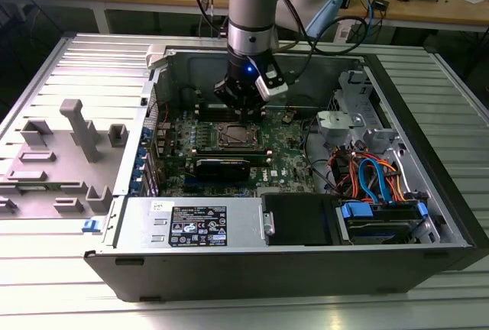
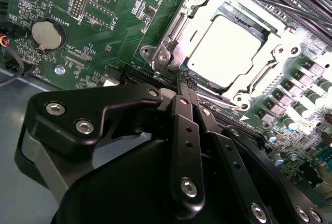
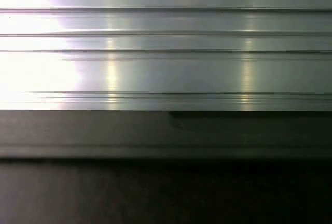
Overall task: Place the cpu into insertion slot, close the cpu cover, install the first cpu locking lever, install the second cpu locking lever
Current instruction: 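Install the first cpu locking lever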
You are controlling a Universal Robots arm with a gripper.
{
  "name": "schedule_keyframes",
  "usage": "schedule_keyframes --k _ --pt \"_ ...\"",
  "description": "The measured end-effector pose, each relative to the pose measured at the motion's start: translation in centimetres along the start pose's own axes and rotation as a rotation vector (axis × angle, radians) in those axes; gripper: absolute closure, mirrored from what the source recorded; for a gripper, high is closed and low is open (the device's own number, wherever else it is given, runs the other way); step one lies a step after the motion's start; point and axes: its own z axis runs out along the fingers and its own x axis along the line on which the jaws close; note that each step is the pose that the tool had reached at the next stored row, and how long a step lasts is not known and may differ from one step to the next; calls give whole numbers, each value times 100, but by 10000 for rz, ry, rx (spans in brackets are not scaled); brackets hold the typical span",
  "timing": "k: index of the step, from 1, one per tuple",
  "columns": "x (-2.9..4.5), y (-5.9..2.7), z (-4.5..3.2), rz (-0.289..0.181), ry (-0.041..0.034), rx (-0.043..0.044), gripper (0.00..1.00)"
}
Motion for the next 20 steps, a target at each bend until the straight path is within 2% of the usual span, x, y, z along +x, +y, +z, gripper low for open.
schedule_keyframes --k 20 --pt "-7 0 -14 0 0 -1 89"
